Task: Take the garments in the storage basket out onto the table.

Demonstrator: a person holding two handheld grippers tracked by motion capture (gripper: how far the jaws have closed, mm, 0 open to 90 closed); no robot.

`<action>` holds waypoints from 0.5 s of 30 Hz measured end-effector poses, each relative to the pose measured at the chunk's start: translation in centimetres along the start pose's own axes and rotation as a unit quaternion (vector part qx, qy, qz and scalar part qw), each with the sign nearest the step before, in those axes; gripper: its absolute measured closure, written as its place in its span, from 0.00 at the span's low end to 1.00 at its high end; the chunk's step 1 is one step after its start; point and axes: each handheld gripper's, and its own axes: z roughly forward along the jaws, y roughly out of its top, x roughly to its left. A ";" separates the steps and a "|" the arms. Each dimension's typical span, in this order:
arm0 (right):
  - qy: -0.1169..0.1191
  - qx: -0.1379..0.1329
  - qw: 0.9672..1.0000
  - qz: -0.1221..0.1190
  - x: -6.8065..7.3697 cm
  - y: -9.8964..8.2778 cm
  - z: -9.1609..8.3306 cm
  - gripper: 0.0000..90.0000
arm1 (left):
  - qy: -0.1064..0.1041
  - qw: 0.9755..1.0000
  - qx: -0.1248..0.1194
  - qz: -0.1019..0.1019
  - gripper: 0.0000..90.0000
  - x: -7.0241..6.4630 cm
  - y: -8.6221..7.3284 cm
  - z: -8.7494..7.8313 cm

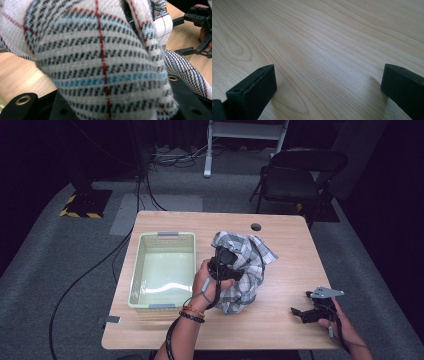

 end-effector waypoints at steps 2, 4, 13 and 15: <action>0.000 0.000 1.000 0.000 0.0 0.0 0.0 0.00 | -0.005 1.000 0.002 -0.002 0.61 -0.1 0.0 0.4; 0.000 0.000 1.000 0.000 0.0 0.0 0.0 0.00 | -0.010 1.000 0.003 -0.005 0.60 -0.2 0.0 0.7; 0.000 0.000 1.000 0.000 0.0 0.0 0.0 0.00 | -0.015 1.000 0.013 -0.010 0.60 -0.3 0.0 2.3; 0.000 0.000 1.000 0.000 0.0 0.0 0.0 0.00 | -0.015 1.000 0.015 -0.013 0.60 -0.4 0.0 2.7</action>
